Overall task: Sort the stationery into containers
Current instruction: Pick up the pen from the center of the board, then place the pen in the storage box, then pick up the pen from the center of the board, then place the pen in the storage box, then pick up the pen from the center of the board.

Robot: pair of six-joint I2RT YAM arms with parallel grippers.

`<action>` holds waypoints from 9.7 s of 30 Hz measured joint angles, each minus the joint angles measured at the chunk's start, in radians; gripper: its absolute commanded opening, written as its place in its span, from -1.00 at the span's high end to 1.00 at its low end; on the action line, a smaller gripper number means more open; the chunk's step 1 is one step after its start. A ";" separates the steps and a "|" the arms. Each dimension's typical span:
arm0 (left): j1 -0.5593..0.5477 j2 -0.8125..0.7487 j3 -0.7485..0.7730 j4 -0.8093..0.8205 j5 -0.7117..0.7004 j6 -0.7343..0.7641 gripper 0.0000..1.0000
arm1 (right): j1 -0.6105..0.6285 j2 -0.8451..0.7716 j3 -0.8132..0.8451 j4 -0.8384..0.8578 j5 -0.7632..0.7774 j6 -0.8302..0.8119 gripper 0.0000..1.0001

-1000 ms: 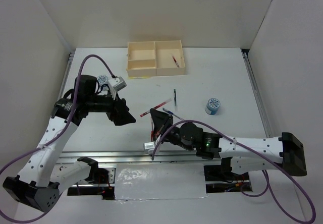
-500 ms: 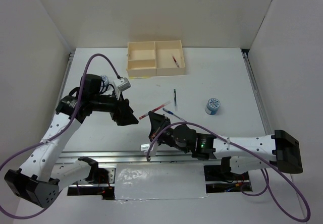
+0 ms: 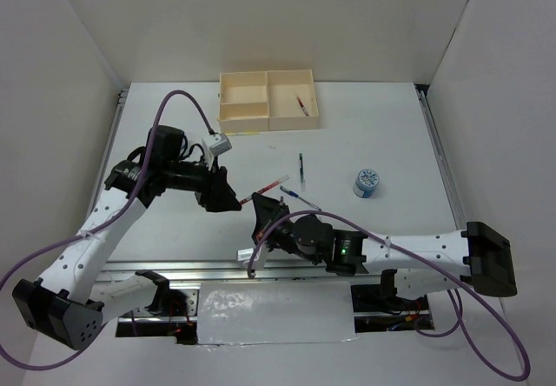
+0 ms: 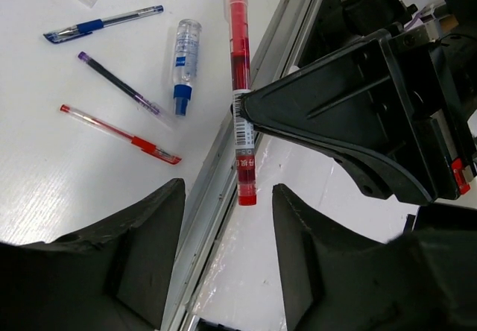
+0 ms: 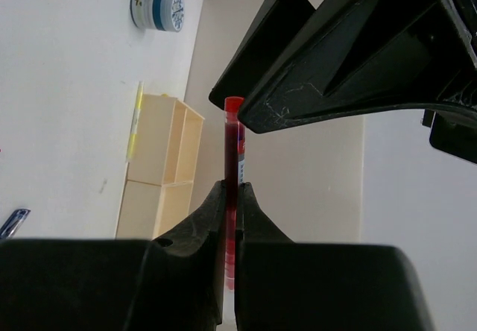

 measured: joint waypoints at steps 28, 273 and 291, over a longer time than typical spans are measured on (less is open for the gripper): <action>-0.027 -0.013 -0.004 0.040 -0.048 -0.044 1.00 | 0.006 -0.016 -0.014 0.045 0.057 0.005 -0.80; -0.161 1.332 1.102 0.780 -1.047 -0.335 -0.63 | -0.983 0.063 0.329 -0.992 -0.593 1.453 -0.11; 0.158 0.054 0.227 0.548 -0.700 -0.234 -0.87 | -0.681 0.657 0.620 -0.999 -0.438 1.325 0.05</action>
